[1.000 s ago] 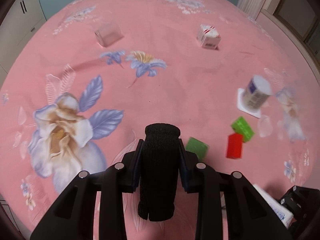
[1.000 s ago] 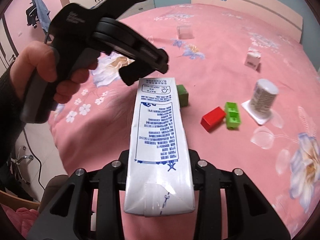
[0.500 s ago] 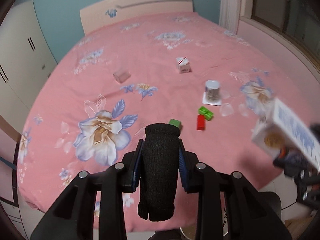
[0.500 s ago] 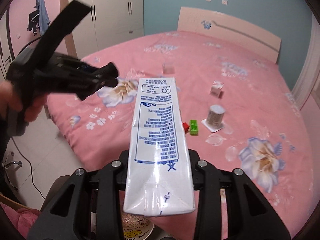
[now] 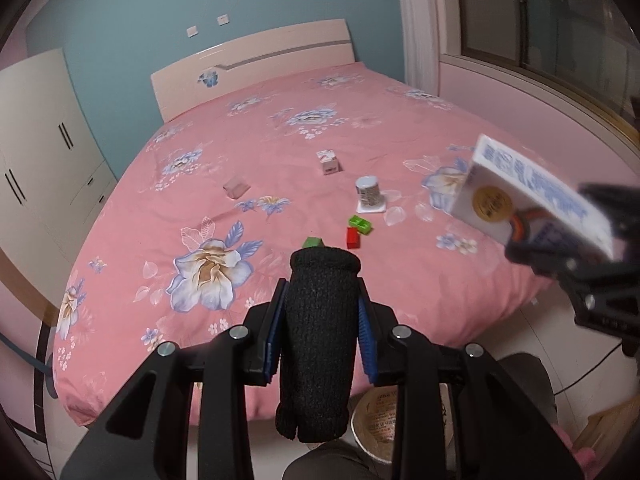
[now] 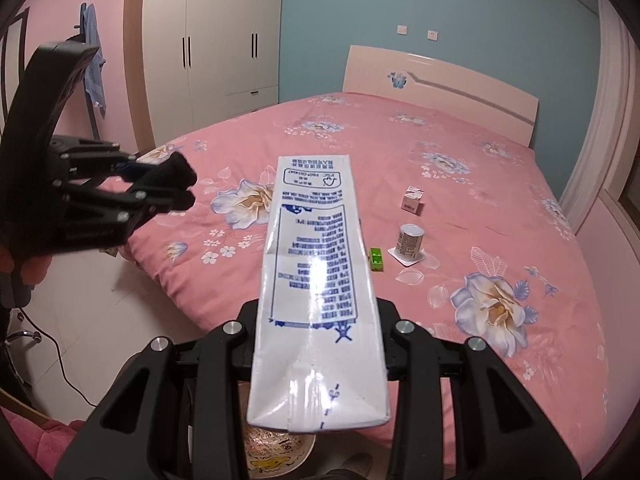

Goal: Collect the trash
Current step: 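Lift the black cylinder with left tool while right tool lifts the milk carton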

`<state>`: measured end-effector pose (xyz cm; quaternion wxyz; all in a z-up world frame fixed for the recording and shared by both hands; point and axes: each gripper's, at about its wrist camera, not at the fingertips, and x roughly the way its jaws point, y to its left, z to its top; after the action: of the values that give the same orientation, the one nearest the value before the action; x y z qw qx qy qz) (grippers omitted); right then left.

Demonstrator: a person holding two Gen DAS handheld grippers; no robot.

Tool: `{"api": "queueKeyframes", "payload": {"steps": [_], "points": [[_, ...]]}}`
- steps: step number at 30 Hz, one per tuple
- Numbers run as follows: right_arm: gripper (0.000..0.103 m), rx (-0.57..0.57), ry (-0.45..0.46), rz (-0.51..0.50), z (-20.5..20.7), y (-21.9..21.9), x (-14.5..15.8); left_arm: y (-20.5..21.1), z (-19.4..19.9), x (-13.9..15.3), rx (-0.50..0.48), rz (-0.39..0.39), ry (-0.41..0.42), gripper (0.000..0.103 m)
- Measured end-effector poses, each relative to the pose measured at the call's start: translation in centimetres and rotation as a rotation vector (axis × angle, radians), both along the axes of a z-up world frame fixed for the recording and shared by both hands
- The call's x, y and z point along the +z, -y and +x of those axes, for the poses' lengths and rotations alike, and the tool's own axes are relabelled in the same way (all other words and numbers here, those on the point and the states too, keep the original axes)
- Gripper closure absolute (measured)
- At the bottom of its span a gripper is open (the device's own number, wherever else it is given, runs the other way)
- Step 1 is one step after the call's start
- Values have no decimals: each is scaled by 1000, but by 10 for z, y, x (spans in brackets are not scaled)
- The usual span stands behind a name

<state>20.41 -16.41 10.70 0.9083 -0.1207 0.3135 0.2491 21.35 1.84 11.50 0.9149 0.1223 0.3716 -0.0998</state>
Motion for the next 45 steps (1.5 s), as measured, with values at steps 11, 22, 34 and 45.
{"api": "queueKeyframes", "payload": {"steps": [11,22,34,45], "points": [[66,-15,-10,10,-30,8,-10,7,-38,-15,-19,9,-3,69],[66,-24,-87,-4,-37,4,-47,13,-46,-69,-29,27,-97,69],[66,-12,-188,-33,-38,-7,-102,17,-51,-132,-34,26,-220,69],[66,-3,-289,-46,-36,-12,-154,20,-47,-181,-38,18,-321,69]]}}
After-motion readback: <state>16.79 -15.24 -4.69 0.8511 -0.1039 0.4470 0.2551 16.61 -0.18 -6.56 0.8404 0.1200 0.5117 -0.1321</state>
